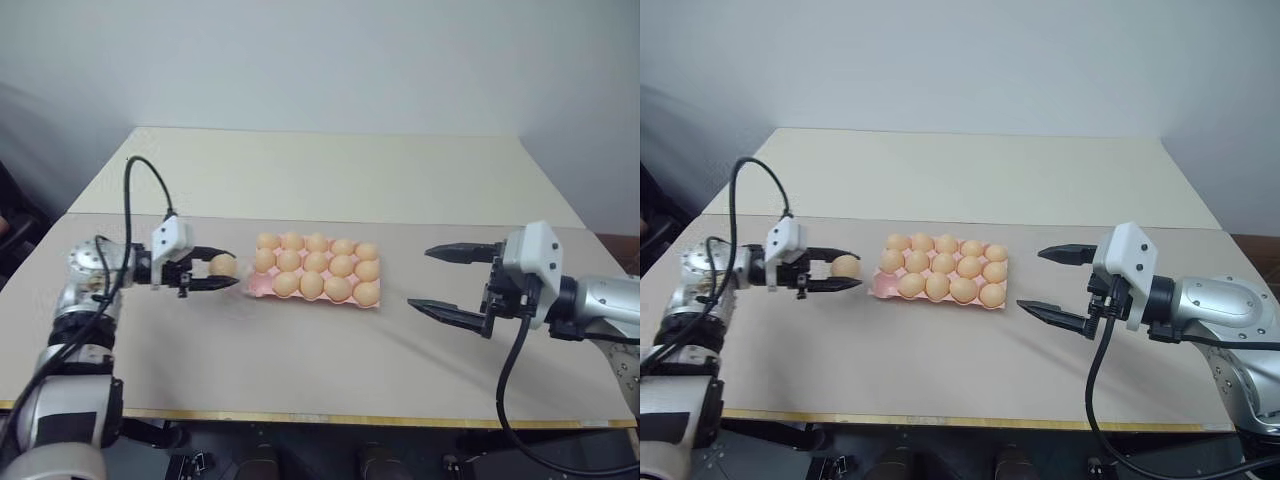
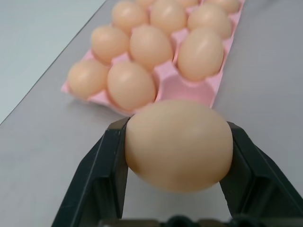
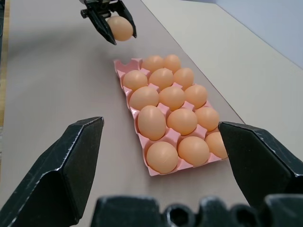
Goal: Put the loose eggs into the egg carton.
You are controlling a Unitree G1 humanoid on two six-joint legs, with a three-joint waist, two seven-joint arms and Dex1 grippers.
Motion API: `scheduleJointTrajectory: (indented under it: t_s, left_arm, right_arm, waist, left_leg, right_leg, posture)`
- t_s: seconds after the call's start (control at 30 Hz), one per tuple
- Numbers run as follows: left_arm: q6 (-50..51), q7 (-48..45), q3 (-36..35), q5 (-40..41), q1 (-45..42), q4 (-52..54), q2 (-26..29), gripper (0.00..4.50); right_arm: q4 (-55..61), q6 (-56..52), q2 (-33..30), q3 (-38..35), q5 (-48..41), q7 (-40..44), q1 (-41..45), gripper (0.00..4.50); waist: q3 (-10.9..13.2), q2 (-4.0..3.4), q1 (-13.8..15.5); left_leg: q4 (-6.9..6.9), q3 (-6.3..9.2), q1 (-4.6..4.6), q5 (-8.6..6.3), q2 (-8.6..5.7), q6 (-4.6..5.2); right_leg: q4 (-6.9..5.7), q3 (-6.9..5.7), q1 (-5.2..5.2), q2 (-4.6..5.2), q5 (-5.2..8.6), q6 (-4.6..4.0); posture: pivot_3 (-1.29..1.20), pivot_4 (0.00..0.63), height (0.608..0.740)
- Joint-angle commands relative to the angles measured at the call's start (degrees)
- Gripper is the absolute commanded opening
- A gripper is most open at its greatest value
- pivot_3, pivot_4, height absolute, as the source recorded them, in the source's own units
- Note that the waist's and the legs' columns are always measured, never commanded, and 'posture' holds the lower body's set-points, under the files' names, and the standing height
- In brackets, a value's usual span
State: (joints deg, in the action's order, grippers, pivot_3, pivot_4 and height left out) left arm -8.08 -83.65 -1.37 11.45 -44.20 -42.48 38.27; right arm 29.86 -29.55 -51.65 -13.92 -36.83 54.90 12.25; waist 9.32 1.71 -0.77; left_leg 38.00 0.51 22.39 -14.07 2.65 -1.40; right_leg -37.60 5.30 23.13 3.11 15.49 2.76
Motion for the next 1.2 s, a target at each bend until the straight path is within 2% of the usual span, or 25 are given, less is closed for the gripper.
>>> scheduleJointTrajectory:
  t_s: [0.03,0.17,0.4,0.53,0.6,0.73,0.93,1.07,1.2]
  left_arm:
    - [1.3,1.75,0.03,0.71,0.38,3.26,-0.87,2.34]
    - [1.26,2.74,1.18,-0.34,0.53,2.95,-2.73,2.34]
    - [3.18,2.46,1.5,-0.5,0.31,3.44,-1.8,4.49]
    - [5.75,4.29,0.06,0.19,1.7,7.45,-0.16,4.49]
    - [10.28,3.9,-1.18,2.41,3.2,11.17,1.46,4.49]
    - [16.98,5.58,-6.06,7.58,9.9,21.88,5.1,4.49]
    - [28.41,14.2,-19.58,14.75,28.79,44.2,10.25,4.49]
    - [34.41,18.71,-27.18,18.49,40.66,57.78,10.52,4.49]
    - [38.92,23.56,-31.31,22.09,46.58,65.42,9.52,4.49]
  right_arm:
    - [1.53,0.87,-0.26,-1.49,-0.48,-0.32,0.53,4.5]
    - [2.09,0.73,-0.27,-1.71,-0.53,-0.7,0.18,4.5]
    - [2.6,0.56,-0.45,-2.83,-0.81,-1.05,-0.66,4.5]
    - [2.24,0.74,-0.05,-1.91,-0.73,-1.24,-0.14,4.5]
    - [1.77,1.08,0.2,-1.37,-0.59,-1.07,0.08,4.5]
    - [0.34,1.37,1.18,-0.04,-0.45,-0.67,0.87,4.5]
    - [-4.58,2.5,2.71,2.05,0.96,0.68,1.83,4.5]
    - [-6.76,2.89,3.17,2.98,1.53,1.83,2.38,4.5]
    - [-8.1,3.06,3.13,3.79,1.76,3.21,3.09,4.5]
  waist:
    - [0.0,0.0,-0.26]
    - [0.0,0.0,-0.76]
    - [0.0,0.0,-0.74]
    - [0.0,0.0,-0.87]
    - [0.0,0.0,-1.08]
    - [0.0,-0.01,-1.82]
    - [0.01,0.0,-2.02]
    - [0.01,0.0,-1.45]
    - [0.01,0.0,-1.07]
  left_leg:
    - [0.0,0.0,0.0,0.0,0.0,0.0]
    - [0.0,0.01,-0.05,0.0,0.0,0.0]
    - [0.0,0.01,-0.02,0.0,-0.02,0.0]
    - [0.0,0.01,-0.03,0.0,-0.01,0.0]
    - [0.0,0.01,-0.03,0.0,0.0,0.0]
    - [-0.01,0.01,-0.03,0.0,0.02,0.0]
    - [-0.02,-0.01,-0.08,0.0,0.09,0.0]
    - [-0.02,-0.01,-0.11,0.0,0.08,0.0]
    - [-0.02,-0.02,-0.12,0.0,0.08,0.0]
  right_leg:
    - [0.0,0.0,0.0,-0.01,0.0,0.0]
    - [-0.03,0.05,0.01,-0.03,0.0,-0.01]
    - [0.0,0.04,0.0,-0.02,0.0,0.0]
    - [-0.01,0.04,0.01,-0.02,0.0,0.0]
    - [-0.01,0.05,0.01,-0.02,0.0,0.0]
    - [-0.01,0.05,0.01,-0.02,0.0,0.0]
    - [-0.03,0.08,0.01,-0.01,0.0,-0.01]
    - [-0.02,0.04,-0.03,0.01,0.0,-0.01]
    - [0.01,0.04,-0.04,0.01,0.0,-0.02]
  posture:
    - [0.0,0.15,0.74]
    - [0.0,0.15,0.74]
    - [0.0,0.15,0.74]
    - [0.0,0.15,0.74]
    - [0.0,0.15,0.74]
    - [0.0,0.15,0.74]
    - [0.0,0.15,0.74]
    - [0.0,0.15,0.74]
    - [0.0,0.15,0.74]
